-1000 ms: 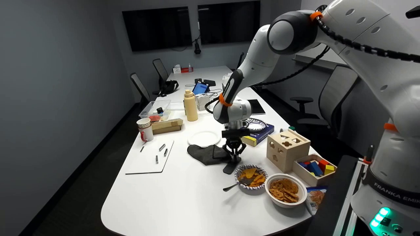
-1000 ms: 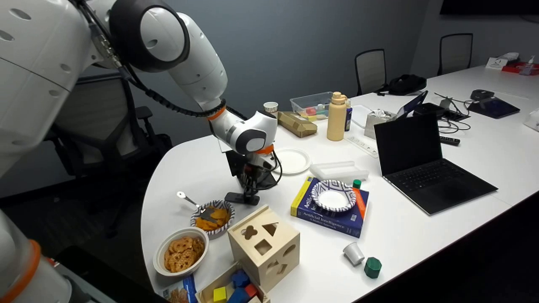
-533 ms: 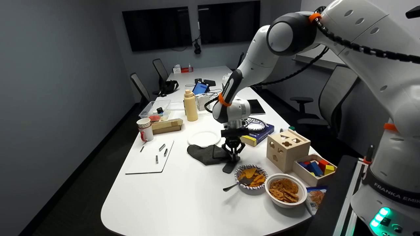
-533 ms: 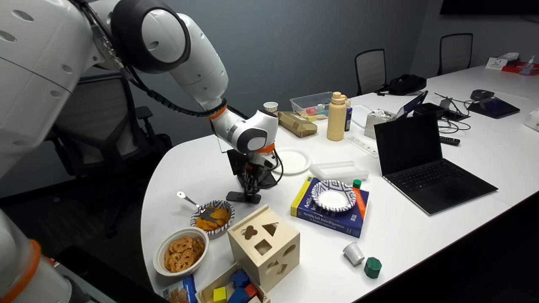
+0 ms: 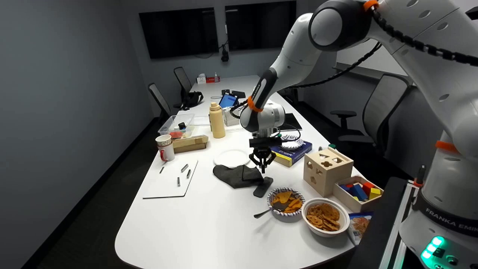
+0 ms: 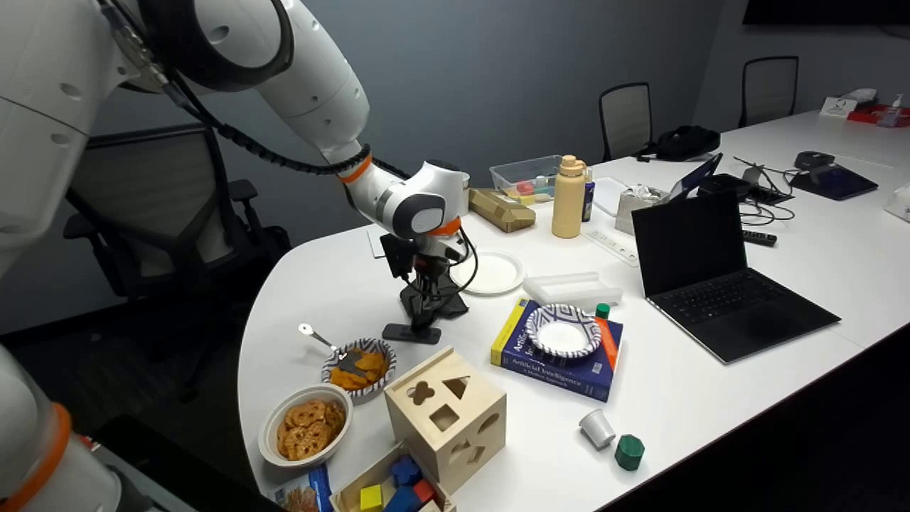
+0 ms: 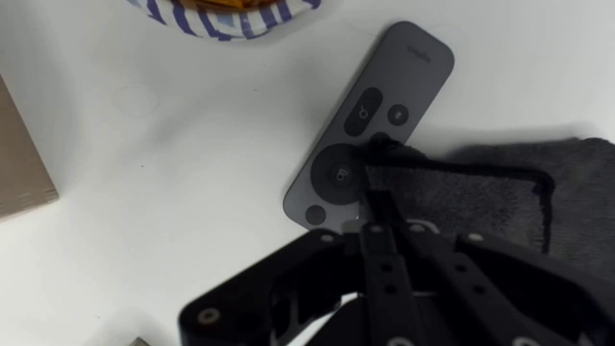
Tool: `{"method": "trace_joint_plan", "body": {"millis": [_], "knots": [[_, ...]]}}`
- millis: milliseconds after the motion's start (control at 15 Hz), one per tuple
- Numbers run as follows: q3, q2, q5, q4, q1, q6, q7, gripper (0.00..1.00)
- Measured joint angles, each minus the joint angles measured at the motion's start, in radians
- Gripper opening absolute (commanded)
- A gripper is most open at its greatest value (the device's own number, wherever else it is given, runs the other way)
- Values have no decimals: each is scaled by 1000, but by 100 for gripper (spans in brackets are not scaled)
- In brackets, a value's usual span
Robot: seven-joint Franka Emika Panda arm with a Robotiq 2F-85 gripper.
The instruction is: Press the button on the remote
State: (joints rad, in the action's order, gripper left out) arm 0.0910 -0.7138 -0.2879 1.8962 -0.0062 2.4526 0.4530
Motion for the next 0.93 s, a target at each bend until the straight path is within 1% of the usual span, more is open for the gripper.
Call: {"method": "trace_joint_plan", "body": {"millis": [67, 133, 333, 600, 667, 733, 933], "knots": [[7, 25, 4, 15, 9, 0, 0, 32], [14, 51, 9, 30, 18, 0, 0, 41], [26, 120, 35, 70, 33, 0, 1, 63], [38, 183, 79, 106, 43, 0, 11, 94], [38, 193, 88, 110, 43, 0, 13, 98], [39, 201, 97, 113, 43, 0, 14, 100], [43, 211, 125, 113, 44, -1, 27, 100]]}}
